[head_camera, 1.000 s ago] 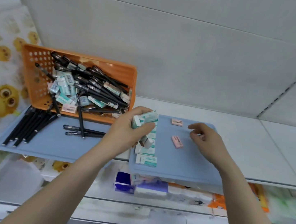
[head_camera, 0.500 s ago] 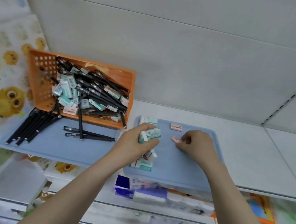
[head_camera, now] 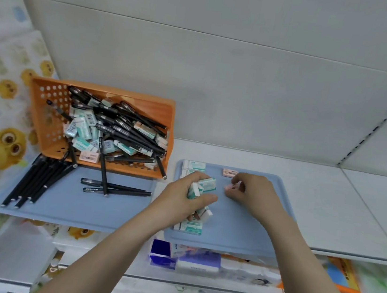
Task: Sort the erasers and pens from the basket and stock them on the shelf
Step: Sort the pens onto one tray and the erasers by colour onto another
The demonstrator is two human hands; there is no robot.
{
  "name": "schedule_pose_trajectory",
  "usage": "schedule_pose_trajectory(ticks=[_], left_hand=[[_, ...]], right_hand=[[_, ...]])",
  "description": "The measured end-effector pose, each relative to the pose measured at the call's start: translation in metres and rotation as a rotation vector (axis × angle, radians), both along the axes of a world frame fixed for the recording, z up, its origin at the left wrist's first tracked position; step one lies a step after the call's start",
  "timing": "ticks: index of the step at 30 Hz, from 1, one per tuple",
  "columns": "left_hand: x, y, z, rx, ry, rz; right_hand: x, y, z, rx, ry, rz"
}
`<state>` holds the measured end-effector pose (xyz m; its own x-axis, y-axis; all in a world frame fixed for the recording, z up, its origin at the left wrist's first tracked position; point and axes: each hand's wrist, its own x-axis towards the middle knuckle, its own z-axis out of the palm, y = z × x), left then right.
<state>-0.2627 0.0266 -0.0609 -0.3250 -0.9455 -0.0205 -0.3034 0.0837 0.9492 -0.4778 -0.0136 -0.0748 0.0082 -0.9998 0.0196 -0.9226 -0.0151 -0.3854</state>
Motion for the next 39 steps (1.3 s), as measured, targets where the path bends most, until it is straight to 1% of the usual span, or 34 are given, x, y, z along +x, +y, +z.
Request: schedule_pose_trajectory(ticks=[3,6,10,11,12,14,16,19,22,26,29,31,34,36,38,39], left_hand=[[0.000,-0.001,-0.001,0.047,0.054,-0.005],[0.000,-0.003,-0.003,0.124,0.168,-0.023],[0.001,-0.005,-0.002,0.145,0.202,-0.027],[0.001,-0.005,-0.002,0.145,0.208,-0.024],[0.001,-0.005,-0.001,0.143,0.216,-0.022],[0.001,-0.006,-0.001,0.138,0.230,-0.021],[0.001,-0.008,-0.001,0.129,0.230,-0.020],[-0.002,-0.010,-0.002,0.129,0.235,-0.014],[-0.004,-0.010,-0.002,0.127,0.239,-0.017],[-0.008,-0.011,-0.002,0.111,0.251,-0.016],[-0.009,-0.011,-0.002,0.101,0.249,-0.009],[-0.009,-0.011,-0.002,0.103,0.243,-0.008],[-0.008,-0.011,-0.002,0.105,0.240,-0.011],[-0.008,-0.010,-0.003,0.109,0.242,-0.008],[-0.008,-0.010,-0.002,0.114,0.246,-0.006],[-0.008,-0.010,-0.002,0.115,0.247,-0.004]], right_hand=[[0.005,-0.002,-0.006,-0.048,-0.076,-0.118],[0.010,-0.006,-0.010,-0.064,-0.158,-0.124],[0.006,-0.009,-0.001,-0.093,-0.267,-0.219],[0.004,-0.007,0.004,-0.066,-0.267,-0.221],[0.001,-0.004,0.009,-0.006,-0.230,-0.172],[-0.004,0.005,0.015,0.157,-0.120,0.001],[-0.008,0.014,0.017,0.245,-0.088,0.106],[-0.015,0.021,0.018,0.212,-0.131,0.084],[-0.018,0.025,0.018,0.217,-0.108,0.054],[-0.011,0.027,0.012,0.155,-0.102,0.046],[-0.006,0.024,0.006,0.088,-0.163,-0.091],[-0.004,0.022,0.001,0.031,-0.124,-0.166],[-0.003,0.020,0.002,0.038,-0.103,-0.070],[-0.002,0.016,0.004,0.057,-0.020,0.015],[0.002,0.014,0.004,0.026,0.060,0.038],[0.004,0.013,0.003,0.016,0.066,0.020]])
